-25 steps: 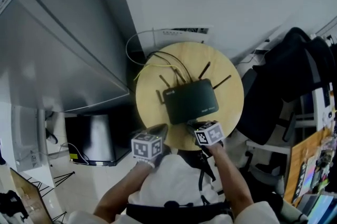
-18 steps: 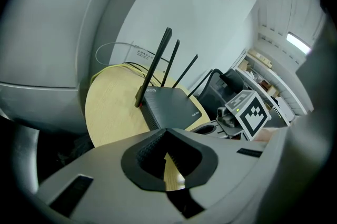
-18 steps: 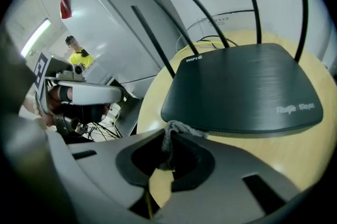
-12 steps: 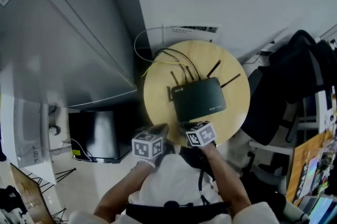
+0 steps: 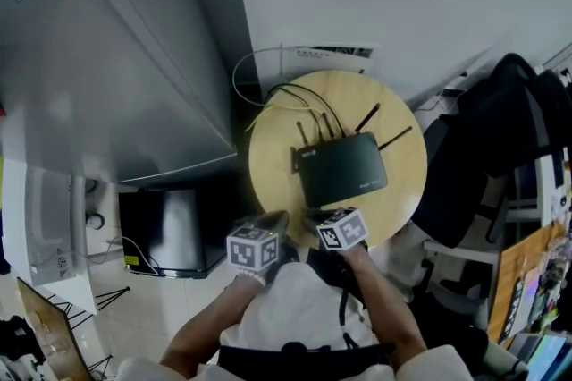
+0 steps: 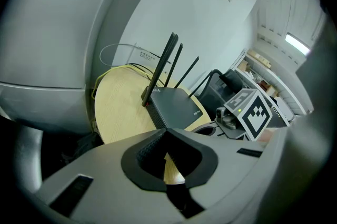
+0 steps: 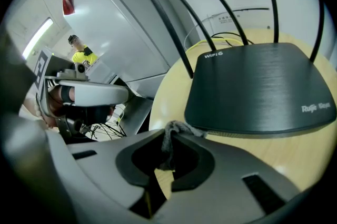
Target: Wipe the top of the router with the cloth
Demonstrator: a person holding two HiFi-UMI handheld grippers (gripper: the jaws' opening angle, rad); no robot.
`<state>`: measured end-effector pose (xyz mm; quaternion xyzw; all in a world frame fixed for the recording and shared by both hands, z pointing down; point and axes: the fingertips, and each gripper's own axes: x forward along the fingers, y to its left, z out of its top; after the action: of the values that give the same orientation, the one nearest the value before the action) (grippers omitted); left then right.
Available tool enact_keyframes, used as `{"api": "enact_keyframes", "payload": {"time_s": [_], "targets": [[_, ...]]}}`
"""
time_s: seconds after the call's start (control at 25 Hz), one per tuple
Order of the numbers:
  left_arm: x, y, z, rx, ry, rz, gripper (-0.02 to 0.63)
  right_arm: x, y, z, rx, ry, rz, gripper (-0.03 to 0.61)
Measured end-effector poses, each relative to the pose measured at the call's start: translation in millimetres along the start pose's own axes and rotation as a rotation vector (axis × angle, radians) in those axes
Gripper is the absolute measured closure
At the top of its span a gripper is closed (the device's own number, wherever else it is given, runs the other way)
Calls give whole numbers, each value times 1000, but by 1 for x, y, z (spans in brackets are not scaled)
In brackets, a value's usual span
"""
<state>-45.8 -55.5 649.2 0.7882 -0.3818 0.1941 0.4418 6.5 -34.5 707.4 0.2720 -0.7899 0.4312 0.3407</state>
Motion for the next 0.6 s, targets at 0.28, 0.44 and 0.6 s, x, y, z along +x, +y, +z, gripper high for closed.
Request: {"api": "enact_keyframes", "payload": {"time_s": [0.28,0.44,0.6], "targets": [[-7,17,2,-41,-35,17,615,-4,28,26,11,-28,19,541],[-12,24,5,-41,-47,22,615,4,23,41,53,-67,-50,541],[-14,31,1,-32,-38,16,615,10,6,57,186,-145,-173,541]]}}
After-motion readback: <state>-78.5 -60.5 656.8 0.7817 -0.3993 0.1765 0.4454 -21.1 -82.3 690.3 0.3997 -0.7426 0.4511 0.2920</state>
